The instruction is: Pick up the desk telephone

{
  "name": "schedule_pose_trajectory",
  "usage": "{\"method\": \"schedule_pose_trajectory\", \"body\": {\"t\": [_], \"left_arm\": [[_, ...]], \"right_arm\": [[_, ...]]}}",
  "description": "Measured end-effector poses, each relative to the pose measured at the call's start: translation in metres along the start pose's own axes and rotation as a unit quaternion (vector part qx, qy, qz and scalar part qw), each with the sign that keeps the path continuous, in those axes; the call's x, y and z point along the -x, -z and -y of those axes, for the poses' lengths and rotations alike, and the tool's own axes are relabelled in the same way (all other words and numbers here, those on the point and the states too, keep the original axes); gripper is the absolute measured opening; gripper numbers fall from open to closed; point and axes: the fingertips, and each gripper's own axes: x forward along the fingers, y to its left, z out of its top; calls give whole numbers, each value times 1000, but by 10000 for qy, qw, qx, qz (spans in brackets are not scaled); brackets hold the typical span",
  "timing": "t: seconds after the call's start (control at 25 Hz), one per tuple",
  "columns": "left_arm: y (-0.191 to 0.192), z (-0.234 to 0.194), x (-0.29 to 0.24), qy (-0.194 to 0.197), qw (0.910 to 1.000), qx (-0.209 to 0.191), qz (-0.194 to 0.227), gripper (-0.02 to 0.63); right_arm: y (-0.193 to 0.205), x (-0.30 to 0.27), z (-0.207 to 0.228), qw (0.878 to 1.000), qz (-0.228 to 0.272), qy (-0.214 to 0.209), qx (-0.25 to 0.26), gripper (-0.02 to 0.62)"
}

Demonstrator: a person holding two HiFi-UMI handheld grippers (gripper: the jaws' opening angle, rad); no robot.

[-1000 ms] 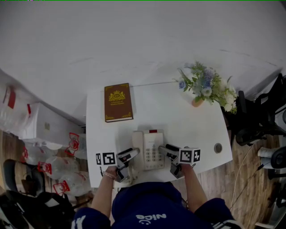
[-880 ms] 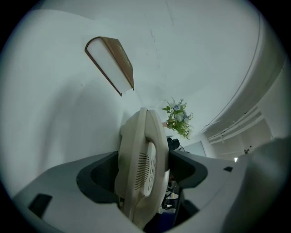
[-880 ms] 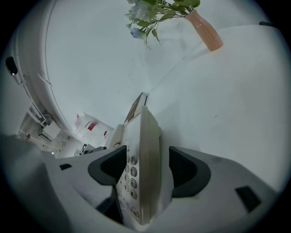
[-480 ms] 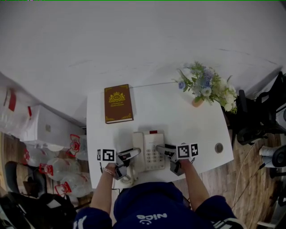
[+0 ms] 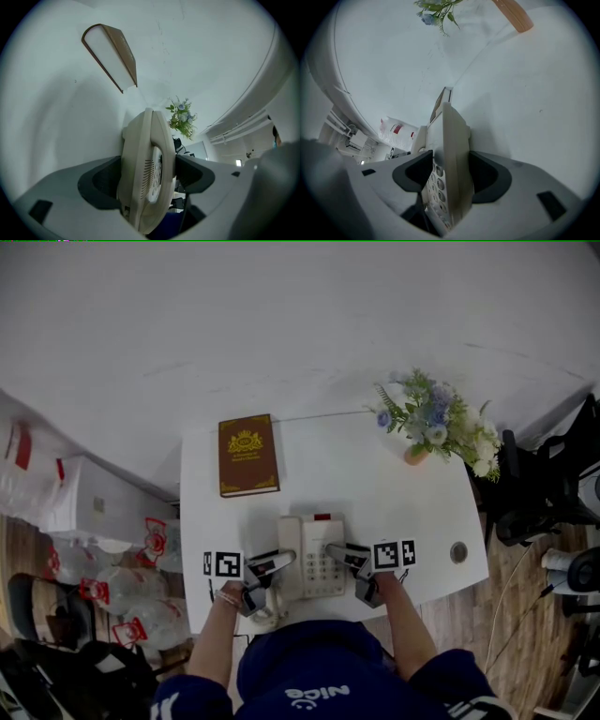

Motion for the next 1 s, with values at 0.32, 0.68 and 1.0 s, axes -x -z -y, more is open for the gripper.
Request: {"method": "schedule_pose_trajectory", "body": {"t": [0.32,0.68,1.0], "left_arm": [[0,0,1,-42,10000,-1,62,356],[4,-3,7,-138,9999,-58,8,353],[9,11,24,-26,9998,-177,75,351]], "right_arm": [[0,0,1,9999,107,108,35,253],[8,4,-2,9991,401,167,-7,247],[22,6,-20,9978,643,175,23,245]]}}
